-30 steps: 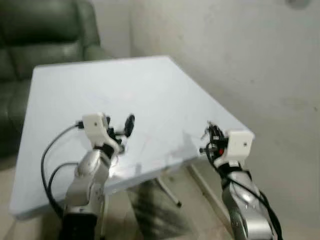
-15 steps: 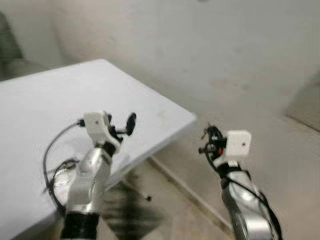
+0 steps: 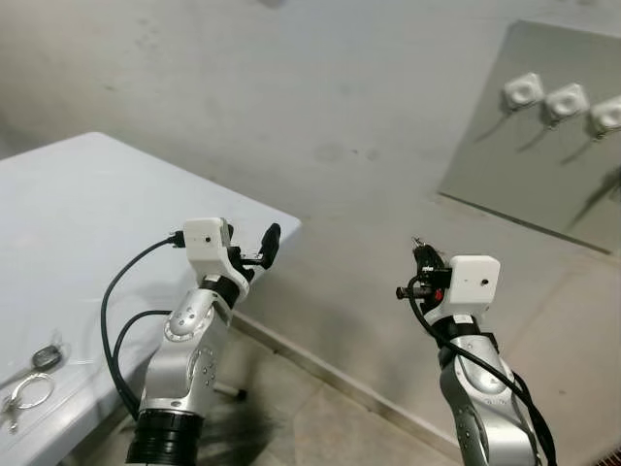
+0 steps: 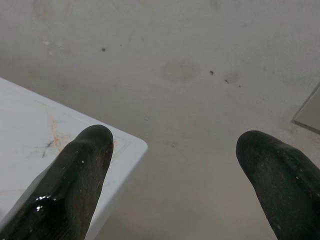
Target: Hang keys on a hook
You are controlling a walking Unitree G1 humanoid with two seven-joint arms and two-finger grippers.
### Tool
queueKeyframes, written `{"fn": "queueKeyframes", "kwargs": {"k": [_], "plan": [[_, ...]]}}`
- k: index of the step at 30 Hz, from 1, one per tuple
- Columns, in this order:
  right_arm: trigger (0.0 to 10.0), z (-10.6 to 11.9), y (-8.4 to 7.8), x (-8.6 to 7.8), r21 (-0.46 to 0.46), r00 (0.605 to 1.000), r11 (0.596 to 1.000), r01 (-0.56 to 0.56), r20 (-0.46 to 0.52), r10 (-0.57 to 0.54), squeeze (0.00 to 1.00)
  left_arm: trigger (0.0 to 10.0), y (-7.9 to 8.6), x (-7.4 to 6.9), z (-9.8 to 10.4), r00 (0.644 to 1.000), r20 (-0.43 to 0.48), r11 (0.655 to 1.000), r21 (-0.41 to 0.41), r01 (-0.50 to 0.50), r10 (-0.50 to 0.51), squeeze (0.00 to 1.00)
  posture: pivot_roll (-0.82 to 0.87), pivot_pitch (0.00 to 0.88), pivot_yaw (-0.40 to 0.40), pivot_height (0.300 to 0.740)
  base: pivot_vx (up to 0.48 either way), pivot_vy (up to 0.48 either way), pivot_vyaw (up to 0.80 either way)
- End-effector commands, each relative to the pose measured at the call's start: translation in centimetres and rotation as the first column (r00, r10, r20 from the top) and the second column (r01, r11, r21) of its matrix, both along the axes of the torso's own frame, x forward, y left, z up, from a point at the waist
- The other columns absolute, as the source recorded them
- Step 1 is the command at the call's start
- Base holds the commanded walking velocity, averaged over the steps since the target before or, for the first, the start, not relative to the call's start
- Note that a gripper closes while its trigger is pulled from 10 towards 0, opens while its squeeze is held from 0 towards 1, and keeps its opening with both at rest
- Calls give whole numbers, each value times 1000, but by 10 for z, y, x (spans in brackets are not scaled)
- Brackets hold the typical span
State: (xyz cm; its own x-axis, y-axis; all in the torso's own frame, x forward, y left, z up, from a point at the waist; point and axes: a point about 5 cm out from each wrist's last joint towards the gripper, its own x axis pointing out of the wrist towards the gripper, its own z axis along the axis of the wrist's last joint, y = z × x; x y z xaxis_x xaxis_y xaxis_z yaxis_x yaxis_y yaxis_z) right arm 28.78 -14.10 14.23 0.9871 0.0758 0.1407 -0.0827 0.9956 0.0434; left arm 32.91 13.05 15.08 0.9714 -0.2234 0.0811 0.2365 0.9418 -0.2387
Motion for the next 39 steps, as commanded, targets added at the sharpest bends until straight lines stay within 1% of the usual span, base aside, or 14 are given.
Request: {"fn": "queueKeyframes", "kwargs": {"k": [1, 8, 14, 18, 19, 21, 26, 27, 28, 29, 32, 39], "plan": [[10000, 4, -3, 1, -2, 1000, 1000, 6, 12, -6, 0, 10000, 1, -1, 1, 1000, 8, 1000, 14, -3, 3, 0, -34, 0, -45, 740, 0, 0, -775], [10000, 5, -2, 2, -1, 1000, 1000, 7, 11, -7, 0, 10000, 2, -1, 3, 1000, 10, 1000, 26, -4, 3, 0, -34, 0, -46, 740, 0, 0, -774], [10000, 6, -2, 2, 3, 1000, 1000, 12, 10, -12, 0, 10000, 1, -1, 3, 1000, 14, 1000, 14, -6, 5, 0, -36, 2, -45, 740, 0, 0, -769], [10000, 5, -2, 1, 5, 1000, 1000, 12, 5, -12, 0, 10000, 1, -2, 3, 1000, 18, 1000, 21, -4, 4, 0, -33, 12, -48, 740, 0, 0, -769], [10000, 5, -2, 1, 5, 1000, 1000, 11, 4, -12, 0, 10000, 0, -2, 4, 1000, 25, 1000, 30, 2, -3, 0, -33, 12, -48, 740, 0, 0, -769], [10000, 5, -2, 1, 6, 1000, 1000, 12, 3, -12, 0, 10000, -1, -3, 5, 999, 30, 1000, 18, 20, -20, 0, -33, 12, -48, 740, 0, 0, -769], [10000, 5, 0, 1, 7, 1000, 1000, 7, 2, -7, 0, 10000, -1, -2, 4, 1000, 17, 1000, 19, 8, -9, 0, -31, 17, -49, 740, 0, -407, -764], [10000, 5, 0, 1, 7, 1000, 1000, 7, 1, -7, 0, 10000, -1, -2, 3, 1000, 6, 1000, 1, -1, 1, 0, -31, 17, -49, 740, 0, 0, -763], [10000, 5, 0, 1, 7, 1000, 1000, 7, 1, -7, 0, 10000, -1, -2, 3, 1000, 6, 1000, 1, -1, 1, 0, -31, 17, -49, 740, 0, 0, -763], [10000, 5, 0, 1, 6, 1000, 1000, 6, -1, -6, 0, 10000, 0, 0, 1, 999, -19, 999, -24, -29, 28, 0, -31, 17, -49, 740, 0, 0, -763], [10000, 5, 0, 1, 4, 1000, 1000, 5, -2, -5, 0, 10000, 2, 0, 0, 998, -36, 998, 0, -55, 55, 0, -31, 17, -49, 740, 0, 0, -763], [10000, 4, 1, 0, 3, 1000, 1000, 6, -8, -6, 0, 10000, 3, 0, -1, 995, -54, 997, 7, -78, 79, 0, -28, 18, -52, 740, 0, 0, -752]]}}
